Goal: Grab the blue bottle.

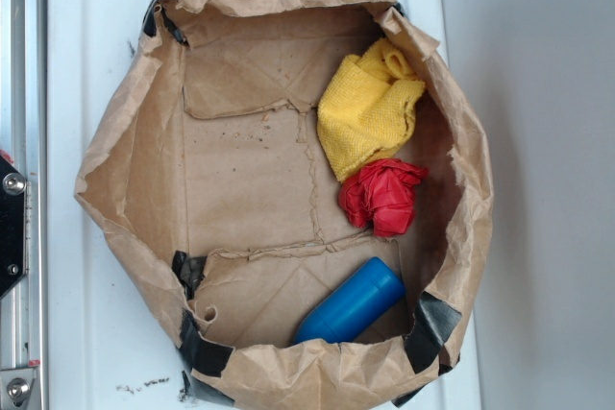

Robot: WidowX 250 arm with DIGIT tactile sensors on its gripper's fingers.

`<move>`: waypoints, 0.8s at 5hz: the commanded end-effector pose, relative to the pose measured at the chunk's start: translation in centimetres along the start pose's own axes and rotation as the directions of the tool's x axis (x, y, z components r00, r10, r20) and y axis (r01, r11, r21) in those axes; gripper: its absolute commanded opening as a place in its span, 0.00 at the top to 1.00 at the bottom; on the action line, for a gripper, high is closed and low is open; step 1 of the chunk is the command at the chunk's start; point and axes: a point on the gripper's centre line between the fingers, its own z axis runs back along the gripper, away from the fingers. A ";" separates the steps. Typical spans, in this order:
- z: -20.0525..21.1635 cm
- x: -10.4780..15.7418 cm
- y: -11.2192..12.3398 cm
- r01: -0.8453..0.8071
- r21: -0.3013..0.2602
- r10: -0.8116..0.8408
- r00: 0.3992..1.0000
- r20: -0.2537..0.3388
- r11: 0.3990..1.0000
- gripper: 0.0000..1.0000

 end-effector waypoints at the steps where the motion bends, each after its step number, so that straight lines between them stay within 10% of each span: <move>1: 0.0 0.0 0.0 0.000 0.000 0.000 1.000 0.000 1.000 0.00; 4: -3.3 8.8 -3.2 -0.138 -0.058 0.135 0.990 -0.048 0.989 0.00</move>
